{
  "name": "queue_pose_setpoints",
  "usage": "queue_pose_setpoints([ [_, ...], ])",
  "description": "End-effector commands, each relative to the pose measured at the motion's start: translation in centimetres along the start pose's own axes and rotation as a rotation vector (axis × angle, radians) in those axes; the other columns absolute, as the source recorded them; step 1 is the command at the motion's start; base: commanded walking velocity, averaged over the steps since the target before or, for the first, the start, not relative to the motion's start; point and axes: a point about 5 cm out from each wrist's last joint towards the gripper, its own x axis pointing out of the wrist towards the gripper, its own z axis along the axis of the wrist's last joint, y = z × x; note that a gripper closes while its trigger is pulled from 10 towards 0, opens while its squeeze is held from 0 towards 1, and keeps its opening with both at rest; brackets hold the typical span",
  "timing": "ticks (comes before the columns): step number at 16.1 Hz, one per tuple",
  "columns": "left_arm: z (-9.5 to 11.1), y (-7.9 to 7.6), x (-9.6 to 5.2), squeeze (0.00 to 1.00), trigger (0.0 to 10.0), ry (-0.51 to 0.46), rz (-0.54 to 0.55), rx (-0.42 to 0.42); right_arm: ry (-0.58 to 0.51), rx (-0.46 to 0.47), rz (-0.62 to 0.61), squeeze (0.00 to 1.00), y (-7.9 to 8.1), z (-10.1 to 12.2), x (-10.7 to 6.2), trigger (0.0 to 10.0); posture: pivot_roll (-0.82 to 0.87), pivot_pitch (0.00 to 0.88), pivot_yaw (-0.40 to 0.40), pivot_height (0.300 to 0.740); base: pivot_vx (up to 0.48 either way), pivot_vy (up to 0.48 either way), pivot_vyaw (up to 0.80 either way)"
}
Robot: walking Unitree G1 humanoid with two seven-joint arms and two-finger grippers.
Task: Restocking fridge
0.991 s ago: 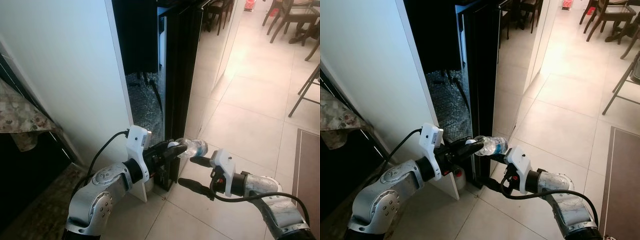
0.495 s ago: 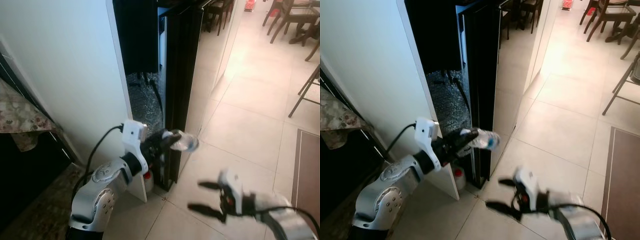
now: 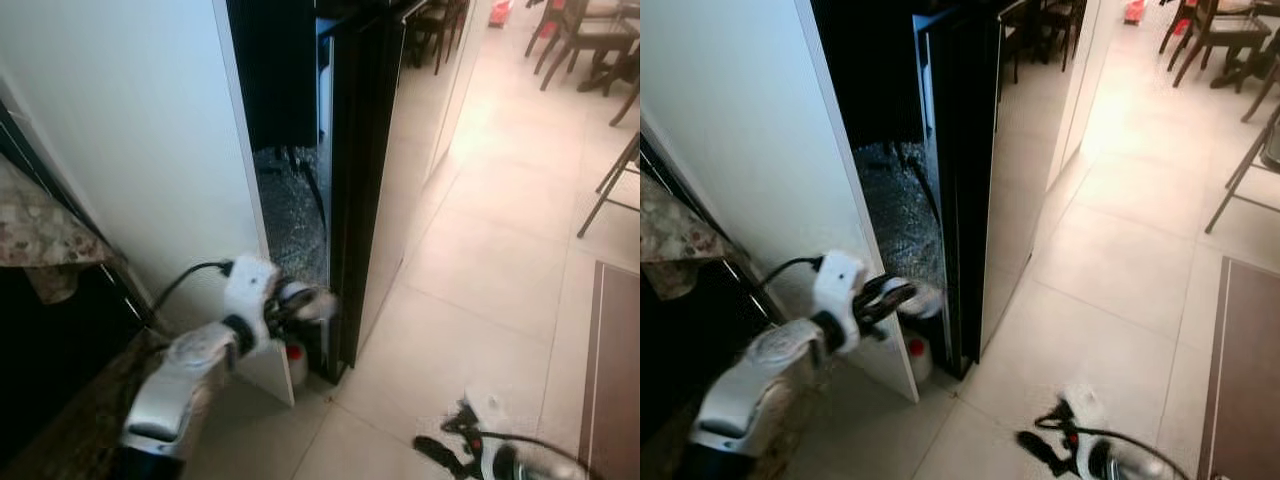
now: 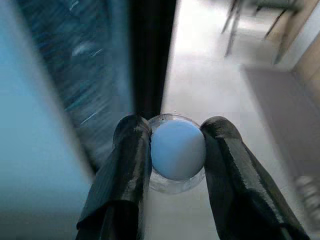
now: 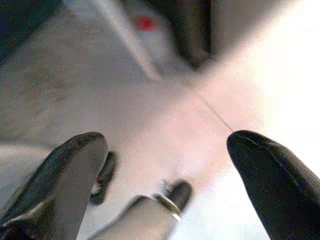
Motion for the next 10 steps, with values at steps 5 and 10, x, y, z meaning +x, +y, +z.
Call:
queue_pose_setpoints([
  [5,-5.4,6.9,-1.5,0.00,10.0,0.129,0.363,-0.130,0.097,0.190,-0.343,0.00,-0.1,-4.8,0.3,10.0,0.05,0.000,0.032,0.740,0.000,0.000,0.00],
  [10,-15.0,8.4,-5.2,0.00,10.0,0.453,0.516,-0.286,0.149,0.326,-0.478,0.00,0.6,-7.5,0.1,10.0,0.03,0.000,0.023,0.740,0.000,0.000,0.00],
])
